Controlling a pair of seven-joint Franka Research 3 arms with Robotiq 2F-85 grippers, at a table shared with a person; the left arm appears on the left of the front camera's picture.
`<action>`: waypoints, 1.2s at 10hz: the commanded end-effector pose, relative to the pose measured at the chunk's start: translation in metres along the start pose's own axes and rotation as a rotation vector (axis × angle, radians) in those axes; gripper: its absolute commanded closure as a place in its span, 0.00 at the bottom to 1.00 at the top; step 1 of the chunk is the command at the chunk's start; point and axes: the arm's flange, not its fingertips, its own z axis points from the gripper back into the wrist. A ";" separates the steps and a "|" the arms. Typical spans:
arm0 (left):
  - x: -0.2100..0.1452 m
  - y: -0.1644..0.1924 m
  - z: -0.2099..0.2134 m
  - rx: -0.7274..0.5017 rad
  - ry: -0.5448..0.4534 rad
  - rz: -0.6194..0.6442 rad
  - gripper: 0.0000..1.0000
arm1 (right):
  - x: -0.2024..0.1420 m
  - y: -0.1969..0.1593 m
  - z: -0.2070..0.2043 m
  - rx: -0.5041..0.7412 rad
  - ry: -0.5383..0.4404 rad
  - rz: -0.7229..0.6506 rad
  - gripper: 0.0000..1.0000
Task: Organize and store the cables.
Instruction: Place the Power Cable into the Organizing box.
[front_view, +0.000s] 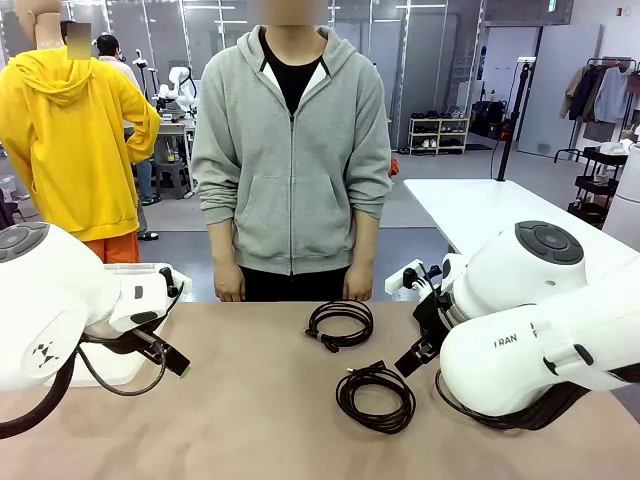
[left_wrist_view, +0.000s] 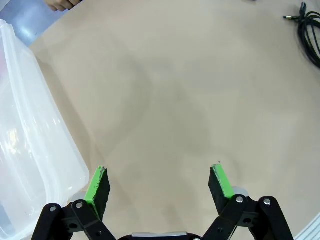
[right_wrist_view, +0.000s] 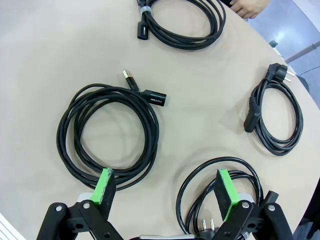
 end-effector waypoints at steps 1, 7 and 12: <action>0.000 0.000 0.000 0.000 0.000 0.000 0.00 | 0.000 0.000 0.000 0.000 0.000 0.000 0.00; -0.013 0.044 0.160 -0.321 -0.129 -0.157 0.00 | -0.001 -0.084 0.137 0.178 -0.065 0.130 0.00; -0.117 0.113 0.234 -0.307 -0.305 -0.229 0.00 | -0.122 -0.163 0.229 0.279 -0.258 0.166 0.00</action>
